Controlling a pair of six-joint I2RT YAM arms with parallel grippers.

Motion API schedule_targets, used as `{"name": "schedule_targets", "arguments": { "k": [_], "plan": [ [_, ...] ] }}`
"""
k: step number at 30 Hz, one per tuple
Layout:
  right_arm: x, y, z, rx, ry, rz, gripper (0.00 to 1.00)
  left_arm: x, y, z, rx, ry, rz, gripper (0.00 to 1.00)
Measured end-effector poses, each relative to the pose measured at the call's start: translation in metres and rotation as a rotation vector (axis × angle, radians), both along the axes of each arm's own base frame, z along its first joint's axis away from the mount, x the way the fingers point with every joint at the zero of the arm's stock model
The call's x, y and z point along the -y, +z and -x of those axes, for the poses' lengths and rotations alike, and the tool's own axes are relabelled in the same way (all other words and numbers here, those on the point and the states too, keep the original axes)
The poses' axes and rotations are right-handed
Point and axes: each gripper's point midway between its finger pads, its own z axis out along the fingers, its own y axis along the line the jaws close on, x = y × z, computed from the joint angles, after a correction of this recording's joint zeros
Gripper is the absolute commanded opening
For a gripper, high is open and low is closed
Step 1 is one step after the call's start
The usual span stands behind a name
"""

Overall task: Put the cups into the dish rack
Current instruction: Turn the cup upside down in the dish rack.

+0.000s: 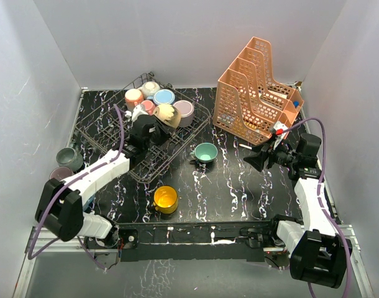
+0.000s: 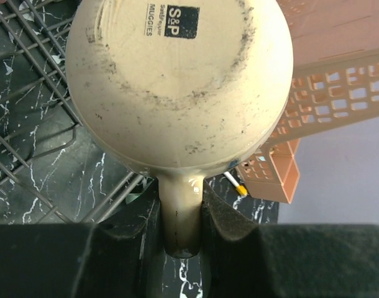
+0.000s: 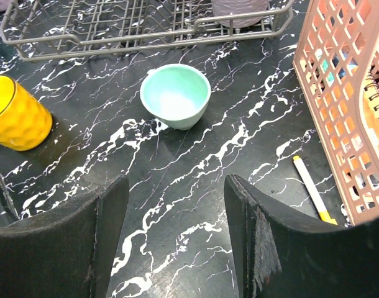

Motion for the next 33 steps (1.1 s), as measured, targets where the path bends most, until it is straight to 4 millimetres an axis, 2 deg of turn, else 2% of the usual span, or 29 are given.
{"name": "schedule_targets", "arguments": {
  "k": [9,17,24,33],
  "plan": [
    [0.004,-0.002,-0.003,0.005,-0.026,0.023,0.65,-0.008,-0.034,-0.015,-0.059,0.021,-0.165,0.0],
    [0.006,-0.004,-0.005,0.004,-0.038,0.031,0.65,-0.012,-0.036,-0.031,-0.041,0.046,-0.25,0.0],
    [0.007,-0.005,-0.006,-0.001,-0.046,0.034,0.65,-0.013,-0.05,-0.041,-0.056,0.06,-0.304,0.0],
    [0.01,-0.01,-0.009,-0.019,-0.065,0.042,0.65,-0.016,-0.062,-0.036,-0.079,0.086,-0.388,0.0]
  ]
}}
